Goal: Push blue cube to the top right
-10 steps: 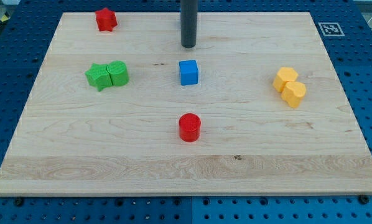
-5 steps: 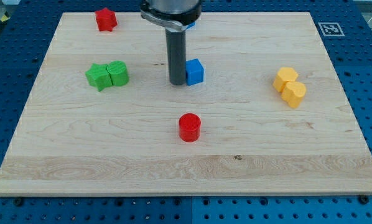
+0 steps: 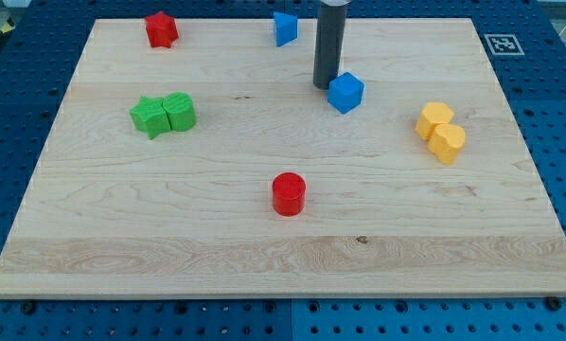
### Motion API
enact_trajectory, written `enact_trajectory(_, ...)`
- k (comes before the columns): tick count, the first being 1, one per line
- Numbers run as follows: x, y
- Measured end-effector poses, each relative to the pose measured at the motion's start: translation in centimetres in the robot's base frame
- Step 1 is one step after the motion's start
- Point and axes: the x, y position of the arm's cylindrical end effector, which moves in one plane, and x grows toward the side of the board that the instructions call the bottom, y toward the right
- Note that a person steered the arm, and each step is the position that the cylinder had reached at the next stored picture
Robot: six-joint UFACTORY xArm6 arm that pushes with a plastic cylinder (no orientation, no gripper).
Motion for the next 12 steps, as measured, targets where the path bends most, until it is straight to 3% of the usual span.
enact_trajectory(3,9.1,0.1)
enact_trajectory(4,8.9,1.4)
enact_trajectory(8,-3.5,7.8)
enact_trajectory(12,-7.0,13.6)
